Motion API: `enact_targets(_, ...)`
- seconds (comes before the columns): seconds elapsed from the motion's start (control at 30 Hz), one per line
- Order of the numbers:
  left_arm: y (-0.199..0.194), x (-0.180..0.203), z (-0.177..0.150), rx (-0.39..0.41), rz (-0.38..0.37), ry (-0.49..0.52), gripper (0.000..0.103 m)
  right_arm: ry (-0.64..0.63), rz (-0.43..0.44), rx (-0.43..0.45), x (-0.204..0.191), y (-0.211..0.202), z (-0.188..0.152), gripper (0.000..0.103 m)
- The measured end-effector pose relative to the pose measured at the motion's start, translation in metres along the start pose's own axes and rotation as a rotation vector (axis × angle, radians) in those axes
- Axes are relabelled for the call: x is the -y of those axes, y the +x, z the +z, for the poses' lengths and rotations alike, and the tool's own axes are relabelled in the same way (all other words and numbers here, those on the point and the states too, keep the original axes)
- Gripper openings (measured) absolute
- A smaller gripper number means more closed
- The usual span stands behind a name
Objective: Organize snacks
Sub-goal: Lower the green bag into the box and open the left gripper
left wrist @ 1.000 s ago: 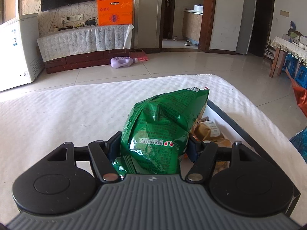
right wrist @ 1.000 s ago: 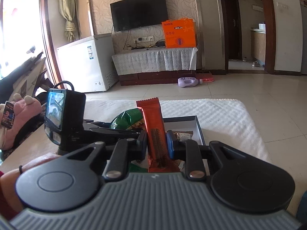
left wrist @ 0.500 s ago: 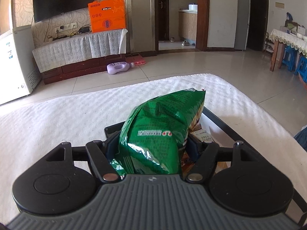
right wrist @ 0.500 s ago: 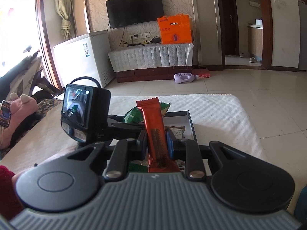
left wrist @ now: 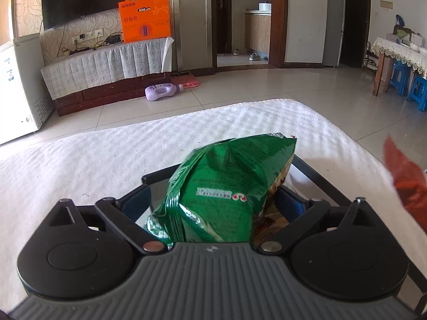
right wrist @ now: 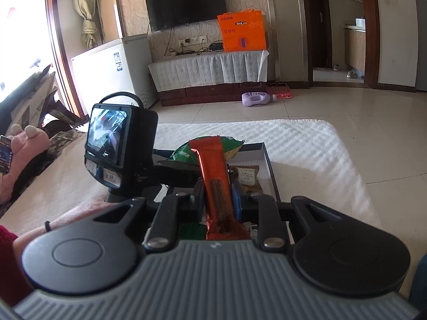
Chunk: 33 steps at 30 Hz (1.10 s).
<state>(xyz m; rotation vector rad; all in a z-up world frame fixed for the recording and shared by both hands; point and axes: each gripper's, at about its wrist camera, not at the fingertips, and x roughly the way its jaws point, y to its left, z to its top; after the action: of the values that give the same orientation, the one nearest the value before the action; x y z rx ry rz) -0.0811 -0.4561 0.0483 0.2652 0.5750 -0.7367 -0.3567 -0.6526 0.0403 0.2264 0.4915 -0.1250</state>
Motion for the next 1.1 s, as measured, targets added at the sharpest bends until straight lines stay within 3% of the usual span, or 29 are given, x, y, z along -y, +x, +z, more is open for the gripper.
enact_targets(0.47,-0.008,-0.003,-0.007,0.003,-0.022,0.045,0.103,0.002,-0.012,-0.033,-0.009,0.018,-0.004,0.025)
enact_targets(0.87,-0.026,0.016,-0.024,0.026,-0.009,0.332,0.103,0.022,-0.012,-0.054,0.004,0.023,-0.005,0.024)
enact_targets(1.1,-0.042,0.009,-0.035,0.042,-0.053,0.380,0.103,0.030,-0.022,-0.070,0.008,0.045,-0.004,0.024)
